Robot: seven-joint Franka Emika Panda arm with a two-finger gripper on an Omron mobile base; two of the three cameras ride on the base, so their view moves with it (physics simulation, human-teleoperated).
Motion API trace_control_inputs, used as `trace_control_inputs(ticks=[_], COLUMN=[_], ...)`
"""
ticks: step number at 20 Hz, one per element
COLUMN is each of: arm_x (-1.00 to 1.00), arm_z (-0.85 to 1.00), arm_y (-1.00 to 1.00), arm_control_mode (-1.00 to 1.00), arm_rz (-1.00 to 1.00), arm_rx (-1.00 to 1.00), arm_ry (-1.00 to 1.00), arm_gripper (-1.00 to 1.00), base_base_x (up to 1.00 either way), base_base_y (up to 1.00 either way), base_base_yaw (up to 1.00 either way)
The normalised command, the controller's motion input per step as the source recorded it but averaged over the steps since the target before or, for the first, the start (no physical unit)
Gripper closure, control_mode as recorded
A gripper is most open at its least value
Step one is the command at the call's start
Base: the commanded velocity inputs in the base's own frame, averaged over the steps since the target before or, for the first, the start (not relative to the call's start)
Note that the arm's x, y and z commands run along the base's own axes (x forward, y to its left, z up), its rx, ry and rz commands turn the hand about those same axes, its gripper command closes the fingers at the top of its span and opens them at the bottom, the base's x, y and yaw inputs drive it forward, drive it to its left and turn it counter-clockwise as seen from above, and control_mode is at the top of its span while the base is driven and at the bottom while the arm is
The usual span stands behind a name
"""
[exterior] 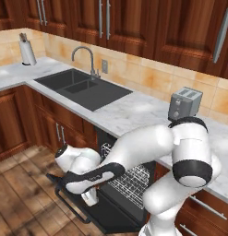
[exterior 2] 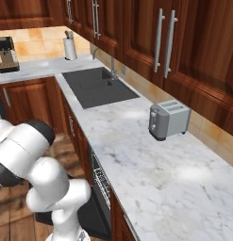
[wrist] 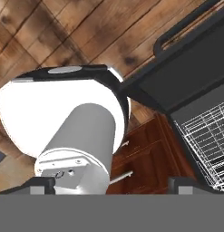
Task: Open the dishwasher door and pull out the top rack.
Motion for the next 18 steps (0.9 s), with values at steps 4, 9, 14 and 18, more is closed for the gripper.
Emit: trace_control_inputs(ticks=[4, 9, 14, 18], arm_x=[0.19, 0.12, 0.26, 0.37], arm_z=[0.34, 0.03, -0.68, -0.97], arm_y=[-0.87, -0.91, -0.28, 0.00], arm_control_mode=[-1.00, -1.00, -1.00, -1.00], arm_rz=[0.16, 0.17, 0.19, 0.19], arm_rx=[0.00, -0.01, -0.12, -0.29], arm_ry=[0.16, 0.12, 0.25, 0.21], arm_gripper=[-1.00, -1.00, -1.00, -1.00], base_base_x=[0.00, 0.00, 0.00, 0.00], base_base_y=[0.00, 0.00, 0.00, 0.00], base_base_yaw=[0.00, 0.00, 0.00, 0.00])
